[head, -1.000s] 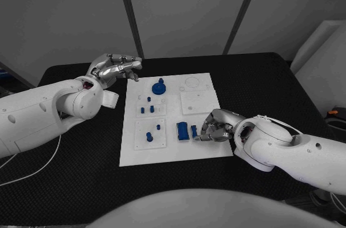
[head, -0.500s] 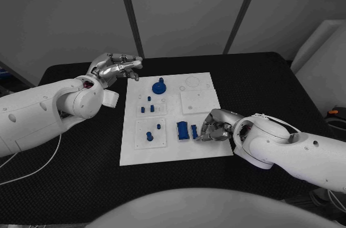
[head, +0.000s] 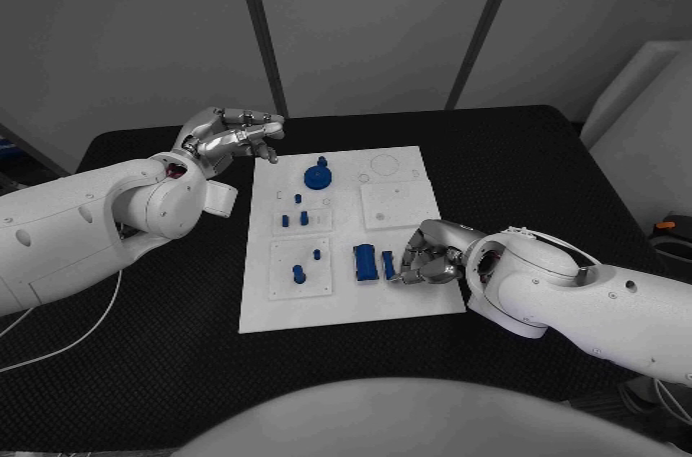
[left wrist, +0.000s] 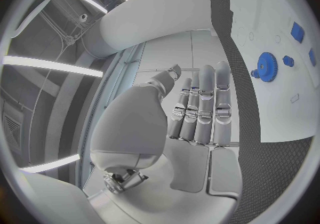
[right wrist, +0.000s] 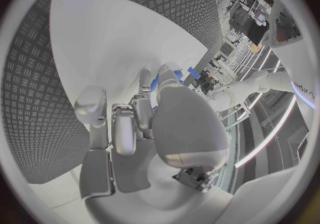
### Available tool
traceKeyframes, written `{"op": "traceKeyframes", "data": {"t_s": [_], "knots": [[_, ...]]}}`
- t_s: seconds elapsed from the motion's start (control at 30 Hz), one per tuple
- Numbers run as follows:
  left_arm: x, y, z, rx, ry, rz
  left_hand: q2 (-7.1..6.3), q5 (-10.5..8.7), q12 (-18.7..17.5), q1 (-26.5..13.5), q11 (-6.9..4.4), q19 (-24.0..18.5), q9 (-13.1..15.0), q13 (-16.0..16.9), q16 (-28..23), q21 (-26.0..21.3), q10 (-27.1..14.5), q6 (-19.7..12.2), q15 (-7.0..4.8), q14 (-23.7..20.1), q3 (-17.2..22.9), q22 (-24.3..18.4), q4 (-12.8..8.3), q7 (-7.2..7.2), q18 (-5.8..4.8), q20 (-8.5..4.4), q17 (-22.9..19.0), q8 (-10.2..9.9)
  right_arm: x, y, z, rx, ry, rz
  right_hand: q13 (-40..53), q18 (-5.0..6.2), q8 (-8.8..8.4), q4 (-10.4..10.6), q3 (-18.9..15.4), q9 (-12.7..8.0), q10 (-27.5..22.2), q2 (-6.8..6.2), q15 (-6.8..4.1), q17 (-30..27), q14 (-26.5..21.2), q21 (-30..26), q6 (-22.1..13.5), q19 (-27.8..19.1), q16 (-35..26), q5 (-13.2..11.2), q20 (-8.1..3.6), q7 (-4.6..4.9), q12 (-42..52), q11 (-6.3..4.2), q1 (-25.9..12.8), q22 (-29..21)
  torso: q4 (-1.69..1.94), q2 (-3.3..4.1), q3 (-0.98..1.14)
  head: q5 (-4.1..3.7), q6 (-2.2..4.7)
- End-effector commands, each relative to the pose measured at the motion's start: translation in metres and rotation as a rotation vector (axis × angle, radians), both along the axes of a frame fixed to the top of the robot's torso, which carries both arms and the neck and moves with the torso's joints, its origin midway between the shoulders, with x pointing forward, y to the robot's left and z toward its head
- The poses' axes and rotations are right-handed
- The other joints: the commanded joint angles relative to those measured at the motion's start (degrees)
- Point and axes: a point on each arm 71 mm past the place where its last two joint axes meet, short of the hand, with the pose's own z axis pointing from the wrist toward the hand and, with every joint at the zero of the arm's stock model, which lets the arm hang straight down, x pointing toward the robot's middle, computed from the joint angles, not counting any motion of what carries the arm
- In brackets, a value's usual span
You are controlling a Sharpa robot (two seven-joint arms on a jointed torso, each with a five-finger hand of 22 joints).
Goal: Assemble the parts on the task board
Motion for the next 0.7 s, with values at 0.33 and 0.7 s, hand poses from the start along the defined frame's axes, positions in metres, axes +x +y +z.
{"op": "traceKeyframes", "data": {"t_s": [0.33, 0.7], "knots": [[-0.001, -0.001, 0.001, -0.006, -0.004, -0.006, 0.36, -0.14, 0.25, 0.19, -0.06, 0.45, 0.03, 0.07, -0.21, -0.19, -0.43, -0.42, 0.23, -0.16, -0.31, -0.1, 0.1, -0.06, -0.54, 0.05, -0.07, -0.22, -0.014, -0.011, 0.007, 0.196, 0.095, -0.007, -6.4, 1.07, -1.3, 0.34, -1.7, -0.32, -5.06, -0.56, 0.95, 7.49, 3.87, -6.98, -3.34, -5.59, -4.57, 2.13, 0.68, 1.45, -8.63, 1.49, -0.08, -9.85, -0.03, -1.1, -0.48, -0.15, 0.97], [0.003, -0.005, -0.002, -0.015, -0.032, 0.03, 0.58, -0.13, 0.9, -0.13, -0.34, -1.39, 0.09, 0.11, -2.34, -2.09, -0.22, 0.13, 0.4, -2.73, -0.72, -1.18, 0.55, -0.63, -0.59, 0.25, -1.14, 0.23, 0.041, -0.04, 0.026, 0.616, 0.017, -0.14, -26.81, 3.77, -5.1, -1.9, -0.9, -2.55, -19.5, 3.43, 3.09, -13.02, -3.65, -23.29, -8.4, -15.79, -23.75, 3.58, 2.63, 4.14, -33.82, 3.86, 6.95, -28.59, -0.13, -2.69, -1.15, -0.61, 2.57]]}}
